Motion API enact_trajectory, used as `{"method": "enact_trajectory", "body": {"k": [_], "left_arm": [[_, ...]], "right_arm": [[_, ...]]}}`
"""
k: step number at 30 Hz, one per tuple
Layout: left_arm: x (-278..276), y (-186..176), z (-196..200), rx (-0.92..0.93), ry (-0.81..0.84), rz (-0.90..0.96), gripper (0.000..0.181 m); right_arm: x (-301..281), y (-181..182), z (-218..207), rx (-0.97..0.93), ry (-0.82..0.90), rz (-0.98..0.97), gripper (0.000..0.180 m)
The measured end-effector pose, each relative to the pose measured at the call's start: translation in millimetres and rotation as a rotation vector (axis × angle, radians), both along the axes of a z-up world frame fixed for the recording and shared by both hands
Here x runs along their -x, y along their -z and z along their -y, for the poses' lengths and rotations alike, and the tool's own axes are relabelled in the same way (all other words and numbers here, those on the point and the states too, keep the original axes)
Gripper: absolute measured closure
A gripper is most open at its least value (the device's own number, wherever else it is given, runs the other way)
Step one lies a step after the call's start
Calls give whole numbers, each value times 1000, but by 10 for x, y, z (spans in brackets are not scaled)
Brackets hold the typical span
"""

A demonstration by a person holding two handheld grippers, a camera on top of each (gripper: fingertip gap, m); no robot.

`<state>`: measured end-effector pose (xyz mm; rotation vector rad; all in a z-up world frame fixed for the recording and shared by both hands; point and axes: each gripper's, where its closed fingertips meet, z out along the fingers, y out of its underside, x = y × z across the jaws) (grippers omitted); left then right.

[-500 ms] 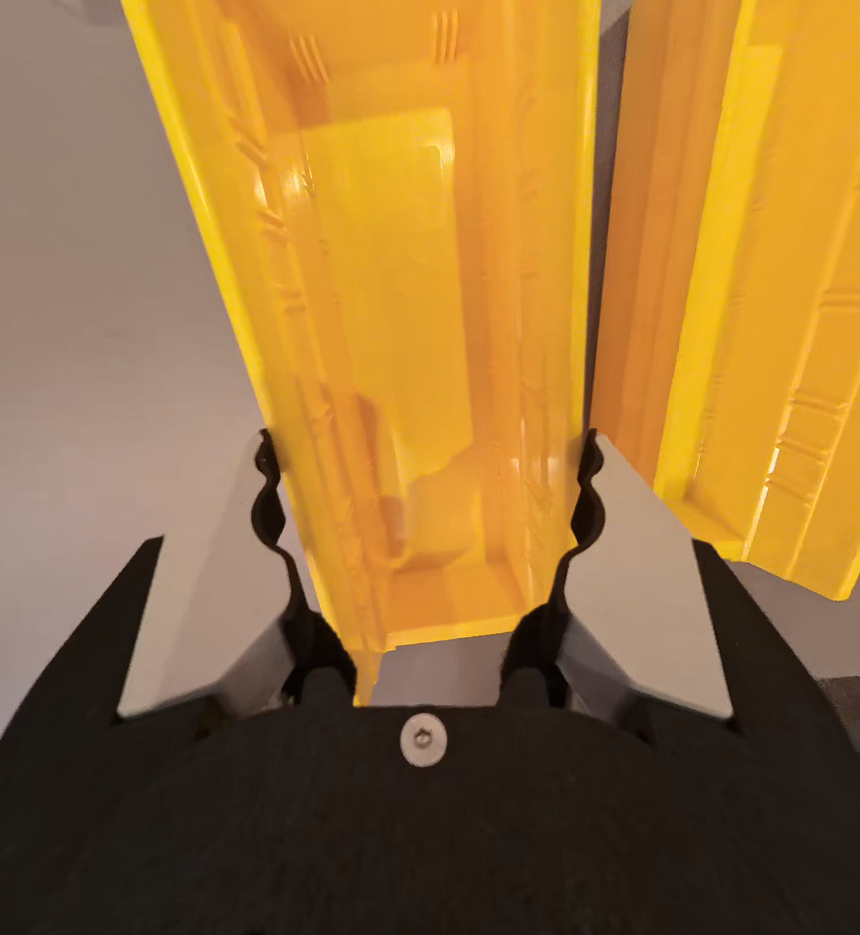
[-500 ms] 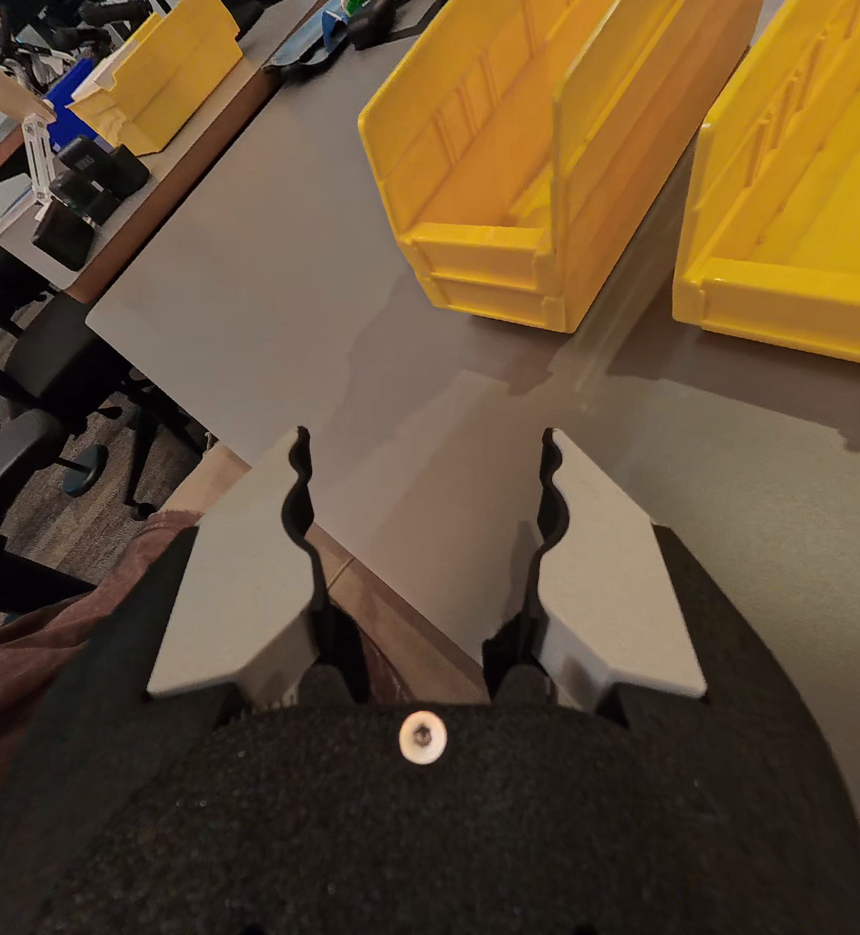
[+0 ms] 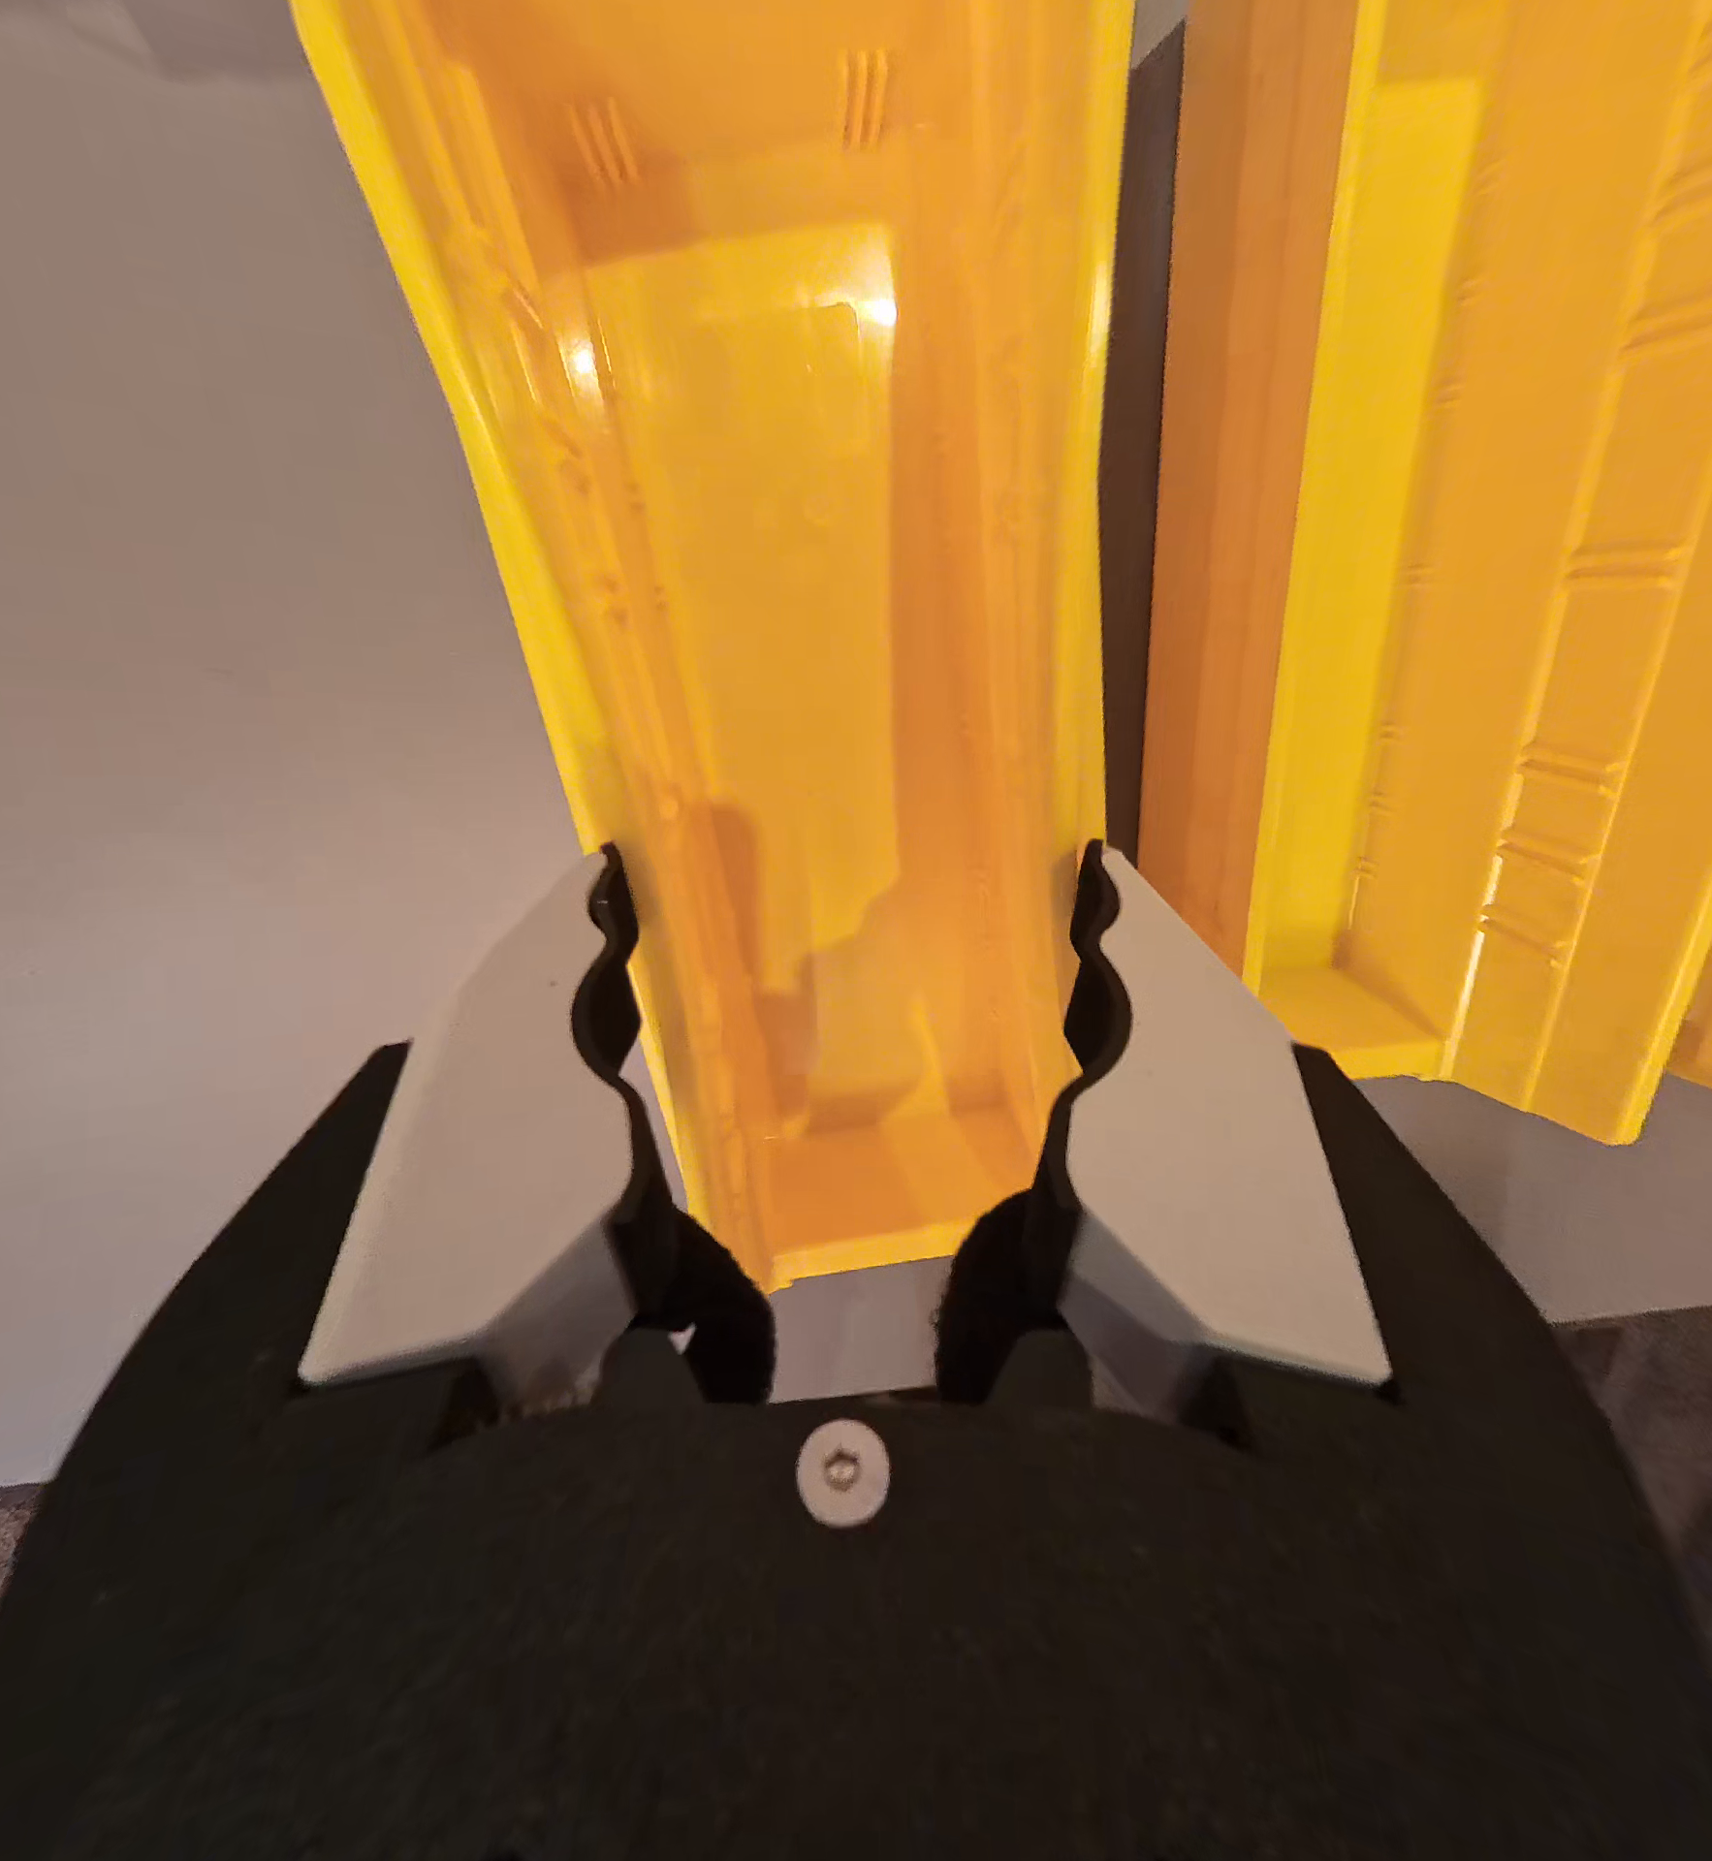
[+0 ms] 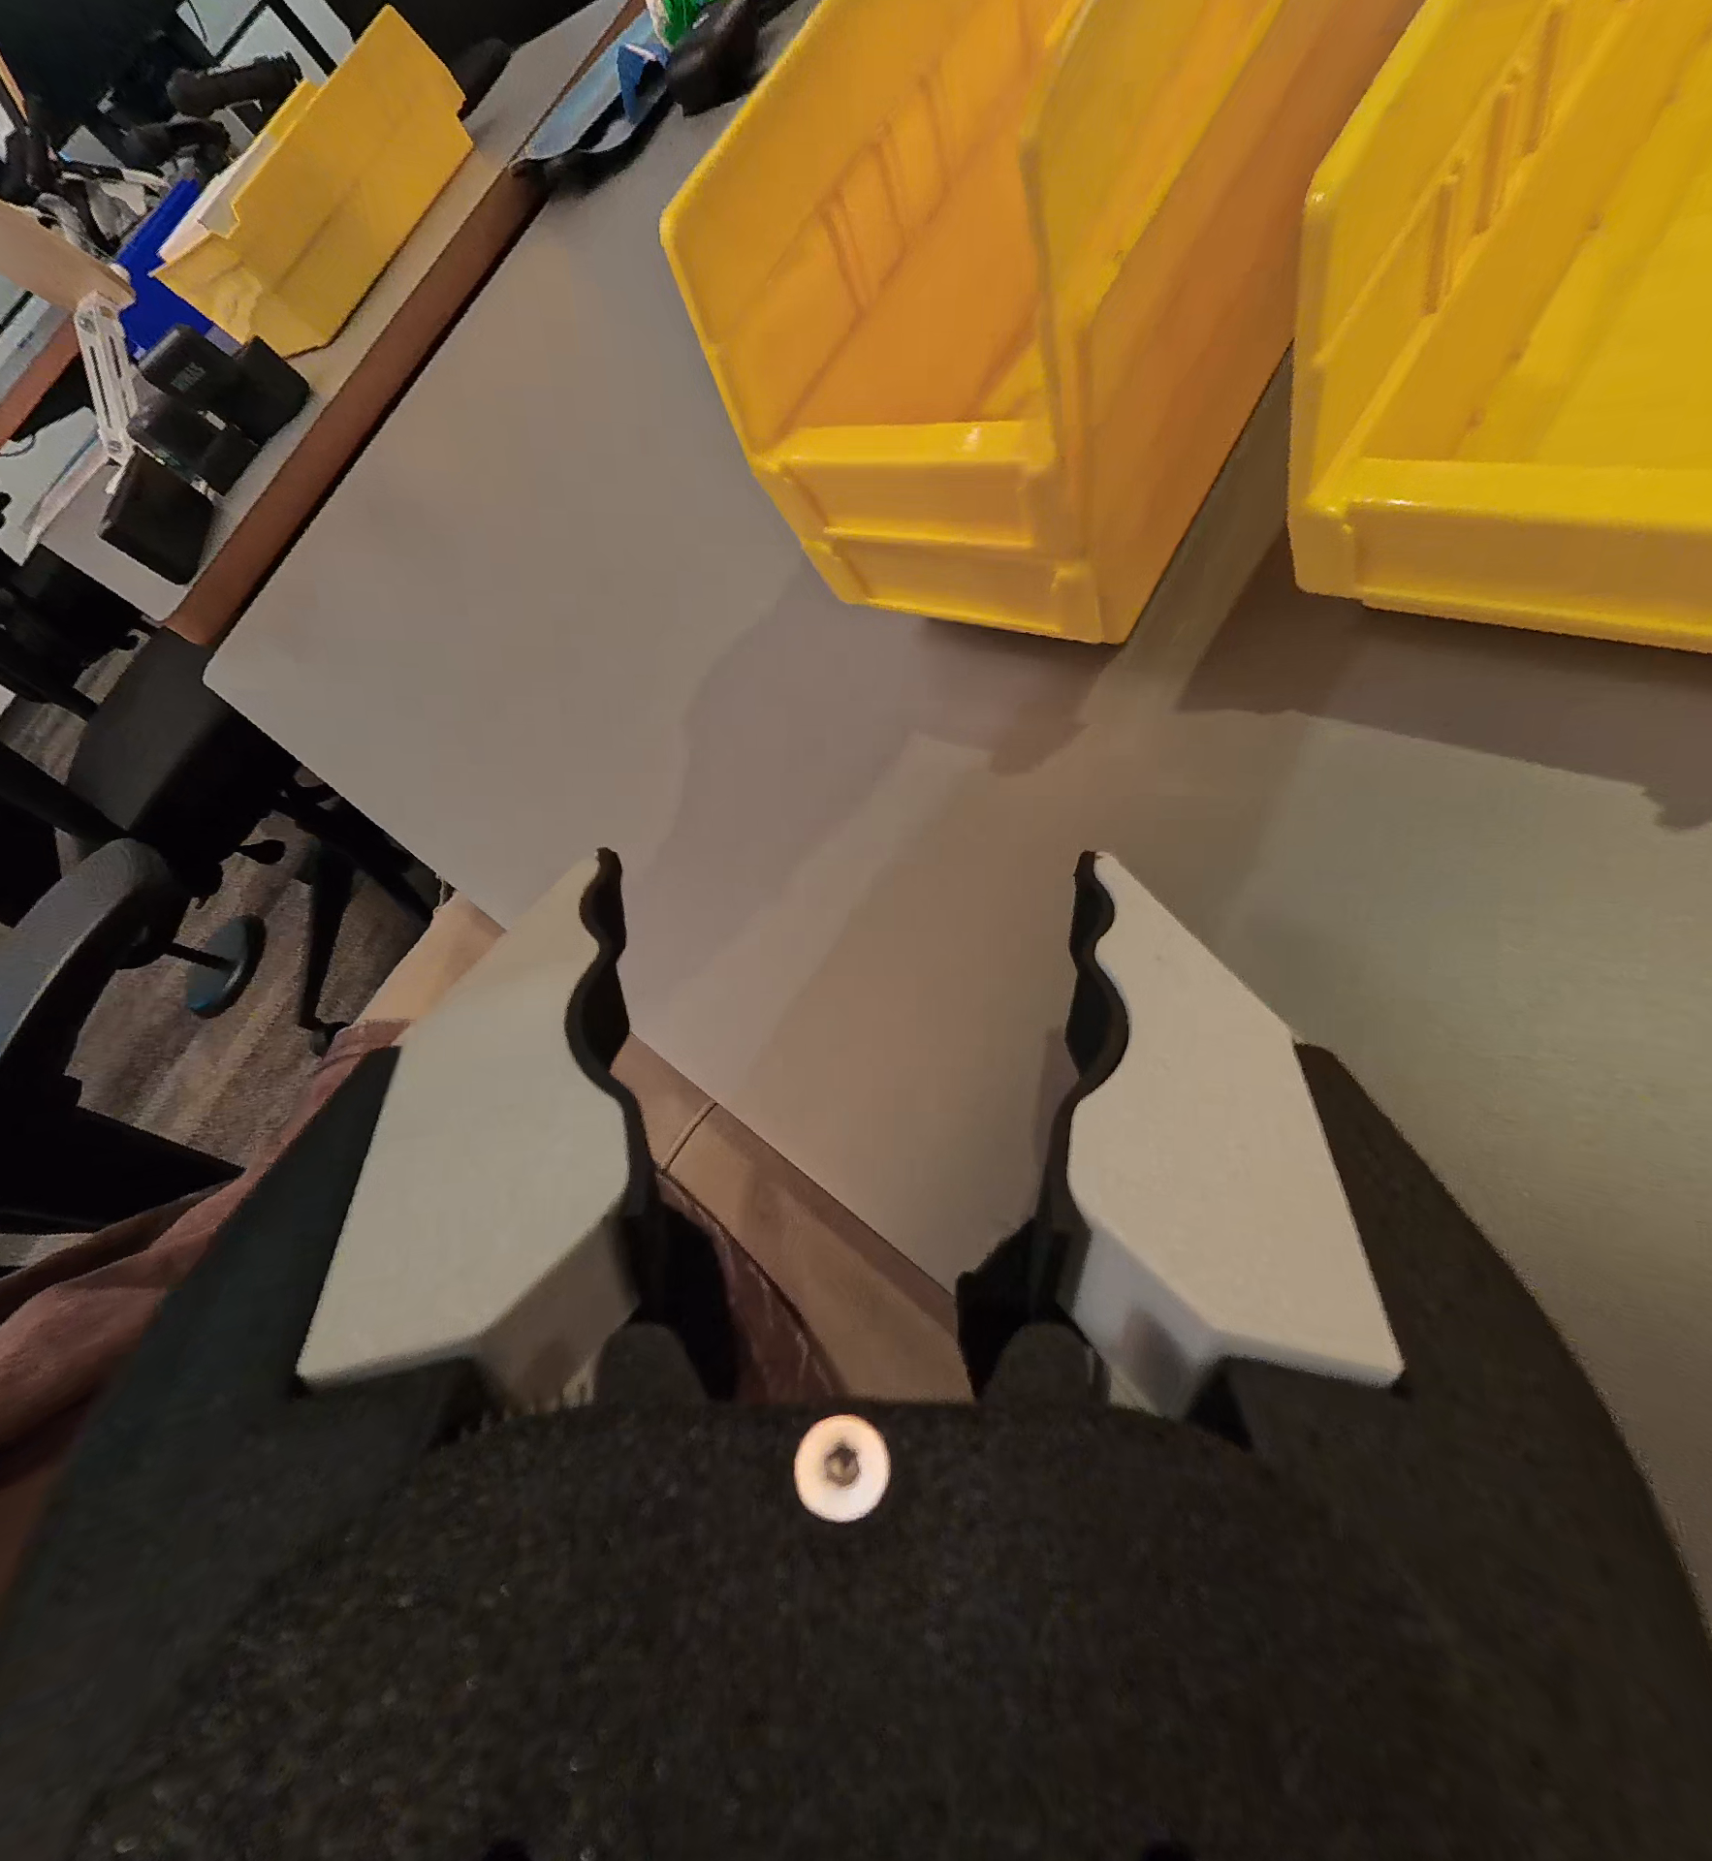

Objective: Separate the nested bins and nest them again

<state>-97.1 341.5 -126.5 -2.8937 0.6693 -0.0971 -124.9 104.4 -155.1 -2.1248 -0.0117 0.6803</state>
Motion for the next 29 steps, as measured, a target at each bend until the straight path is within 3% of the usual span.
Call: {"method": "enact_trajectory", "body": {"k": [11,17,23,29], "left_arm": [[-67,-382,100,63,48,42,94],[47,-1068,34,25,63,101,94],[797,-1629,-308,-90,30,69,92],[1867,-1304,-633,-73,-64,-4,91]], "right_arm": [[-9,-37,-11,-16,6,-25,92],[13,-23,-10,-11,-2,-26,91],[48,-2,8,-3,-9,-10,92],[48,13,1,-1,-5,20,92]]}}
